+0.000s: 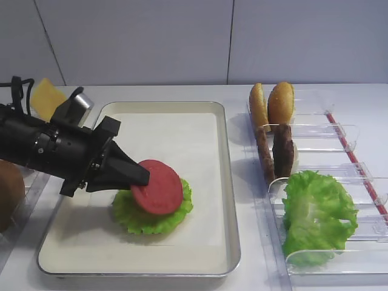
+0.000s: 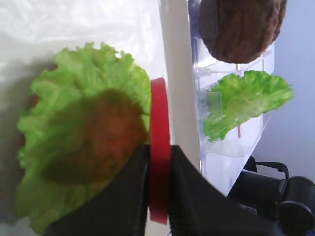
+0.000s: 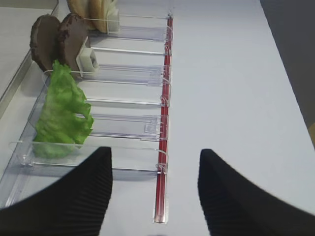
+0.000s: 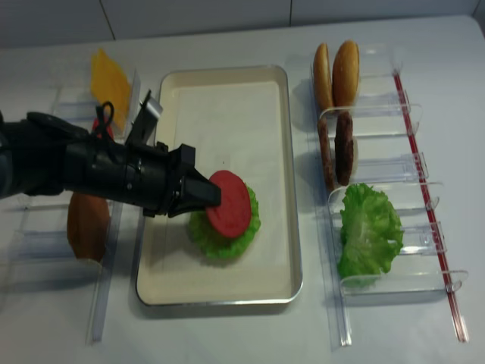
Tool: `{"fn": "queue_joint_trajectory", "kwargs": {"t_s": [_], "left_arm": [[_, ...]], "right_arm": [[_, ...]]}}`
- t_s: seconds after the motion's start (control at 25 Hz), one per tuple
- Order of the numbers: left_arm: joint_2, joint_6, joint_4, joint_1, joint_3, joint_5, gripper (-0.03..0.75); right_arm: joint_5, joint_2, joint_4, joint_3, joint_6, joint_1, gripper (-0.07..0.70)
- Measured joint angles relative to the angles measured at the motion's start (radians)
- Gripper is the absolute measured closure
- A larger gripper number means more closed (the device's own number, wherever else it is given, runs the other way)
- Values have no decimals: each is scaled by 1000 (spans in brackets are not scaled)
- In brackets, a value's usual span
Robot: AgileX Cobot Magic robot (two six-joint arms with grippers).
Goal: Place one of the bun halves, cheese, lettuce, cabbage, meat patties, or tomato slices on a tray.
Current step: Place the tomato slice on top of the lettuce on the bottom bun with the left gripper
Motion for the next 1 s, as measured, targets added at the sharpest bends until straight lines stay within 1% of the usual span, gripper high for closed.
{"fn": "queue_joint_trajectory", "kwargs": {"t_s": [0.24,0.44,0.68,0.88,1.0], "left_arm": [[33,13,-5,0,0,0,637],[35,19,-5,0,0,-22,637],[35,6,-5,0,0,-28,636],[35,-16,9,0,0,-34,585],[35,-37,13,0,0,-38,572]], "right_arm": [[0,0,0,0,0,0,242],[0,0,0,0,0,0,242],[0,0,0,0,0,0,242],[0,0,0,0,0,0,242],[0,0,0,0,0,0,242]]}}
